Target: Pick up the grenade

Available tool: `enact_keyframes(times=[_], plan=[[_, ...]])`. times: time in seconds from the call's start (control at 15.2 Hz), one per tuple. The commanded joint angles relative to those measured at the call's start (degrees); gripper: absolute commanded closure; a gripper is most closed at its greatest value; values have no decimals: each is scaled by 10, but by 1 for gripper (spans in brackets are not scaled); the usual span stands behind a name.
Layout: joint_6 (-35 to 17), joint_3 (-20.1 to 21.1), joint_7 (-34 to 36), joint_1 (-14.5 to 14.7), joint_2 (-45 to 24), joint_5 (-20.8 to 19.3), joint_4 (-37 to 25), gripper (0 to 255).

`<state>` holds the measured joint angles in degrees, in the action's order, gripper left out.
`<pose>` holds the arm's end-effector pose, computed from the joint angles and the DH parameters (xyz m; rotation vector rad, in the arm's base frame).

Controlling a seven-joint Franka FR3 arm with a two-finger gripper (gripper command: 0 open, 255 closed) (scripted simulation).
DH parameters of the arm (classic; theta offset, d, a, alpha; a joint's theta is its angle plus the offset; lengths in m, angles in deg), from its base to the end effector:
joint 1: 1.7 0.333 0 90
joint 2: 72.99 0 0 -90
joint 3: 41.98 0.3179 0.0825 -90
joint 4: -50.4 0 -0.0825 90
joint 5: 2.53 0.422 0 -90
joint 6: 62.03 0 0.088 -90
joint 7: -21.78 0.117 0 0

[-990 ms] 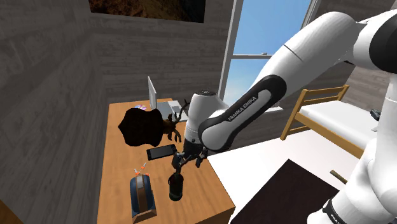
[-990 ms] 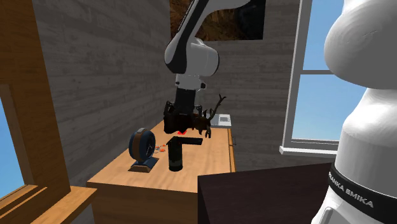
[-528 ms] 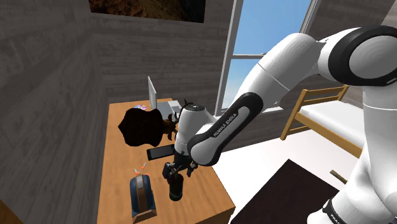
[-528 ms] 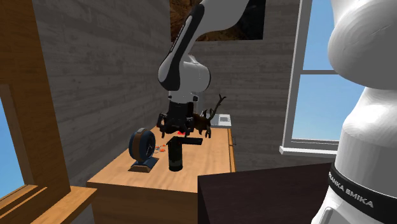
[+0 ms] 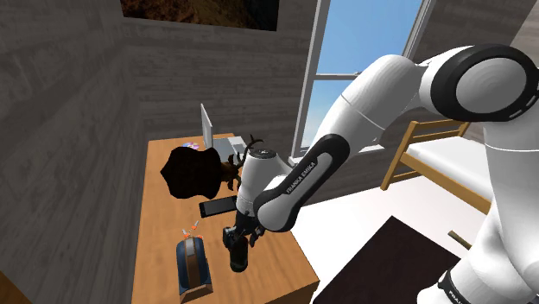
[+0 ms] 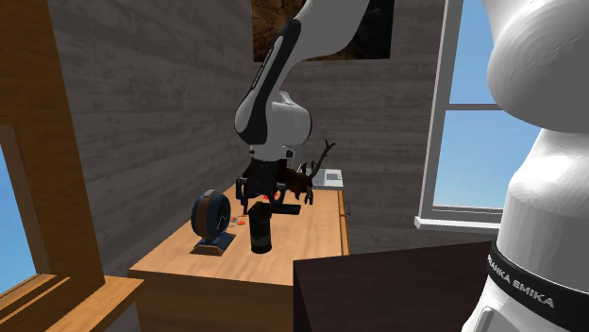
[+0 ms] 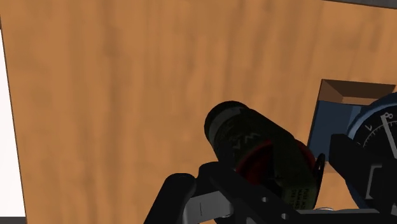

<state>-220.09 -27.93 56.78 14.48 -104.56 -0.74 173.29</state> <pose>0.5083 0.3033 0.1138 -2.9746 0.2262 0.0151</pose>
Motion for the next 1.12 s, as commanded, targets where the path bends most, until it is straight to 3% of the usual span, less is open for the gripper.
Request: enact_keyframes(times=[0.0,0.46,1.06], plan=[[0,0,0,0,-2,0,1,255],[0,0,0,0,-1,0,1,255],[52,14,-2,-11,63,13,13,255]])
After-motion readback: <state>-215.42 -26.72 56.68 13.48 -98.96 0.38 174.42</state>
